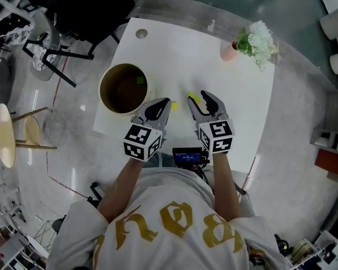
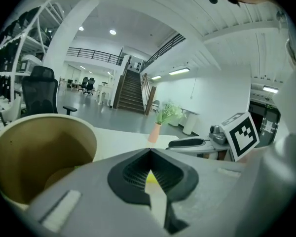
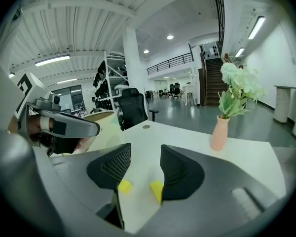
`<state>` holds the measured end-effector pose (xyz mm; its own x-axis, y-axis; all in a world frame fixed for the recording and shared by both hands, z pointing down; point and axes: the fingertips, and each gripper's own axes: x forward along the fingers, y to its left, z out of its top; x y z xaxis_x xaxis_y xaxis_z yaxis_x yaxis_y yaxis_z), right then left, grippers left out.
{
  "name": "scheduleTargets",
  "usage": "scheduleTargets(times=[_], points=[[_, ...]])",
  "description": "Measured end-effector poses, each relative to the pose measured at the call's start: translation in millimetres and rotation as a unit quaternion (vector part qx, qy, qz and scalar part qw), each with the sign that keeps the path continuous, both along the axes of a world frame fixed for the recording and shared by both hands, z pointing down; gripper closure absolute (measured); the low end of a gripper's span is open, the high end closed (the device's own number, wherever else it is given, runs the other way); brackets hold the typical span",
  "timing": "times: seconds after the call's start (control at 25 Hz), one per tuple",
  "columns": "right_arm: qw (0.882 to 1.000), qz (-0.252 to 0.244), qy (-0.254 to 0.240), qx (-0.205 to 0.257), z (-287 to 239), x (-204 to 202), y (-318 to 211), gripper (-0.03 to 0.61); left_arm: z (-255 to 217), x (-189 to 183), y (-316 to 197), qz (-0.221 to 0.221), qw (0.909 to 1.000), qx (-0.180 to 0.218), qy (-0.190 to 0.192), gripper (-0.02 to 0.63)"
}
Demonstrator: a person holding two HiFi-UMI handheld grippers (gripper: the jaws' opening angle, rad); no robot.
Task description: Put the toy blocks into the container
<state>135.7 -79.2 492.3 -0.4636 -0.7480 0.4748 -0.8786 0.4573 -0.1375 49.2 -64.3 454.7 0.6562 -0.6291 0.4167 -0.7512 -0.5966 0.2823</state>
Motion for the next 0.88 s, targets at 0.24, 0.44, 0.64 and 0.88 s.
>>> scheduleTargets(times=[0.24, 0.44, 0.64, 0.88], points=[[0.999, -0.012, 0.014, -0.028, 28, 11, -1, 0.376, 29, 9, 1, 0.003, 0.9995, -0.029, -0.015, 0.614], [0.998, -0.027, 0.032, -0.046, 49, 15, -3, 0.370, 51, 13, 0, 0.007, 0.9983, -0.052, -0.026, 0.614], [0.996, -0.043, 0.046, -0.060, 67, 13, -6, 0.370, 67, 10, -3, 0.005, 0.9971, -0.067, -0.033, 0.614], [0.992, -0.071, 0.073, -0.078, 87, 9, -5, 0.367, 85, 8, -6, 0.006, 0.9955, -0.085, -0.043, 0.614]])
